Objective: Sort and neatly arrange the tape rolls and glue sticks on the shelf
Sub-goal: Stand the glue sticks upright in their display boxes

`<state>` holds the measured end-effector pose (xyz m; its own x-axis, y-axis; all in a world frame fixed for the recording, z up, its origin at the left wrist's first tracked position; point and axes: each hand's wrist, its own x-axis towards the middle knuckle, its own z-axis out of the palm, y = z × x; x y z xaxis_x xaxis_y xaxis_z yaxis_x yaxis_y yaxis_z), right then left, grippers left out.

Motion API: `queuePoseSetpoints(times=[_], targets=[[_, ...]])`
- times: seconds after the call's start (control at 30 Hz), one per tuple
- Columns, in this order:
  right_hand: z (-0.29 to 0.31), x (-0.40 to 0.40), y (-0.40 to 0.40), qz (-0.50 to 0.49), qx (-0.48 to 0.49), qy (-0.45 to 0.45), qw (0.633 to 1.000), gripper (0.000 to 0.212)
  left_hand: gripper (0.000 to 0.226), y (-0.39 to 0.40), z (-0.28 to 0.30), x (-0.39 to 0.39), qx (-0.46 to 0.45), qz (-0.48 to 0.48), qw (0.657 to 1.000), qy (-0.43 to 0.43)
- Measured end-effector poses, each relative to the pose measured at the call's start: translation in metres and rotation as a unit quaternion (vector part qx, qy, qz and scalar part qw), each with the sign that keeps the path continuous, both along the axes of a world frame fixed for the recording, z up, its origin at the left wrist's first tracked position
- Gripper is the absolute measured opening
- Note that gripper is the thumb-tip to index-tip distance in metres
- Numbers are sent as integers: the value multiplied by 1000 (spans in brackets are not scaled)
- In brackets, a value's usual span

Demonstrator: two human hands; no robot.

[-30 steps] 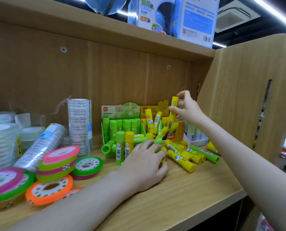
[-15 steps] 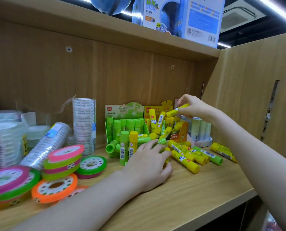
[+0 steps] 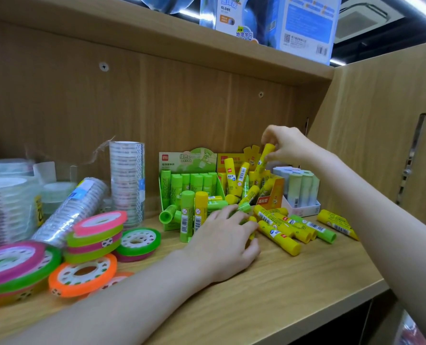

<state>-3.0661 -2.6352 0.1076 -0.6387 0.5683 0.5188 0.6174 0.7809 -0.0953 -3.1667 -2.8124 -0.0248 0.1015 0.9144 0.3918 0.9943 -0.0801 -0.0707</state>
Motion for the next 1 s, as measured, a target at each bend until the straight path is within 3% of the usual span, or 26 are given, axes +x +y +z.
queuePoseSetpoints(times=[0.27, 0.43, 0.6, 0.87, 1.0], targets=[[-27, -8, 10, 5, -14, -15, 1000, 27, 89, 1, -2, -1, 16, -10, 1000, 3], [-40, -8, 18, 2, -7, -12, 1000, 13, 68, 0, -1, 0, 5, -4, 1000, -6], [-46, -1, 20, -12, -8, 1, 1000, 6, 66, 1, 0, 0, 1, 1, 1000, 2], [-42, -7, 16, -67, 19, -52, 996, 14, 59, -1, 0, 0, -6, 6, 1000, 5], [-36, -7, 18, -68, -42, -56, 995, 19, 66, -1, 0, 1, -4, 3, 1000, -3]])
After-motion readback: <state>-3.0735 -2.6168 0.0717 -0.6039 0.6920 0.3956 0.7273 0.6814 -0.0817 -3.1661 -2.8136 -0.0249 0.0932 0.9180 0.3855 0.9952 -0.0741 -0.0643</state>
